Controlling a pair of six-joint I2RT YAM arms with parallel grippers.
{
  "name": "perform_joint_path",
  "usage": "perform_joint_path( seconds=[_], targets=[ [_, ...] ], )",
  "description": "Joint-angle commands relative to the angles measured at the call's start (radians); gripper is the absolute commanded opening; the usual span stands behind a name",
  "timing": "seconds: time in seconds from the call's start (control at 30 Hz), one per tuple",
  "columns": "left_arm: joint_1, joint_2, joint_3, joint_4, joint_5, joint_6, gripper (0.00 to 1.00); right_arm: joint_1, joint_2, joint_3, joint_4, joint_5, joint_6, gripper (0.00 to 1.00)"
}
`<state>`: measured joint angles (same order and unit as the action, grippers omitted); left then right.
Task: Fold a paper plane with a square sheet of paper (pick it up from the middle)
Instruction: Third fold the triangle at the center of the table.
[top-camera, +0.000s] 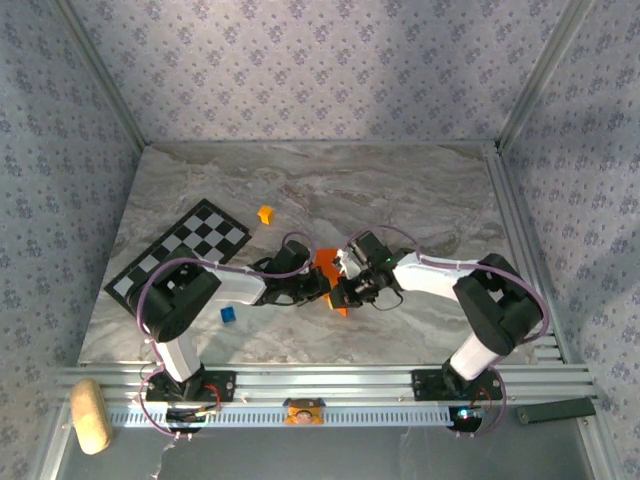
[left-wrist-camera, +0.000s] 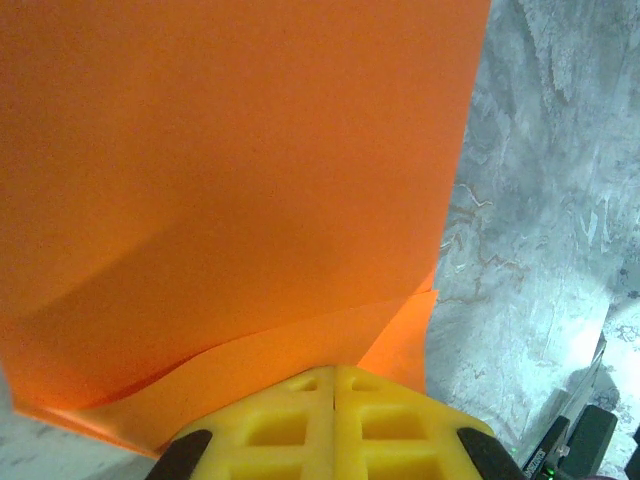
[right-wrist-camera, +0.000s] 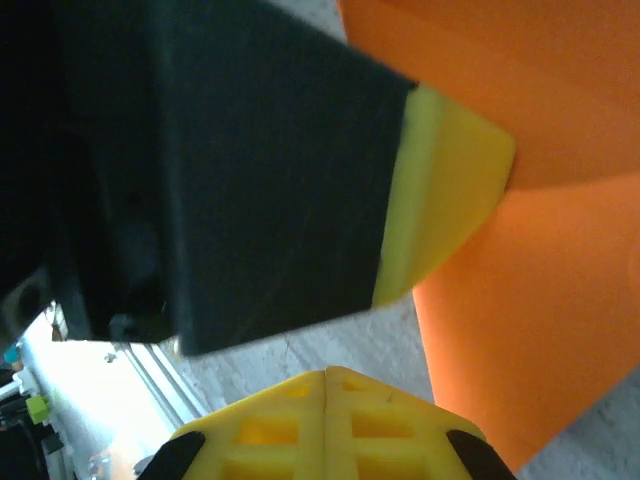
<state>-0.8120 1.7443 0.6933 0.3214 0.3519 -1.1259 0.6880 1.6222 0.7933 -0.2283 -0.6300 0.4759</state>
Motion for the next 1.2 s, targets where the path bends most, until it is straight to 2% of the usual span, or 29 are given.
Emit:
perform_joint_path(
  seconds=[0.0, 0.1, 0.3, 0.8, 1.07, 1.17],
  targets=[
    [-0.006, 0.02, -0.002, -0.094, -0.031, 0.025, 0.0, -0.003, 0.062, 0.011, 0.0, 0.037, 0.02, 0.06],
    [-0.007, 0.017, -0.004, -0.096, -0.033, 0.026, 0.0, -0.019, 0.081, -0.028, 0.019, 0.03, 0.026, 0.06],
    [-0.005, 0.012, -0.006, -0.108, -0.044, 0.031, 0.0, -0.042, 0.026, -0.143, 0.086, -0.026, 0.073, 0.06],
    [-0.001, 0.014, -0.005, -0.114, -0.05, 0.03, 0.0, -0.112, -0.081, -0.27, 0.11, -0.103, 0.085, 0.09],
    [-0.003, 0.01, -0.001, -0.113, -0.044, 0.028, 0.0, -0.124, -0.231, -0.227, 0.015, -0.102, 0.065, 0.09],
    [-0.003, 0.009, 0.0, -0.112, -0.044, 0.028, 0.0, -0.121, -0.233, -0.183, 0.017, -0.102, 0.07, 0.08]
  ],
)
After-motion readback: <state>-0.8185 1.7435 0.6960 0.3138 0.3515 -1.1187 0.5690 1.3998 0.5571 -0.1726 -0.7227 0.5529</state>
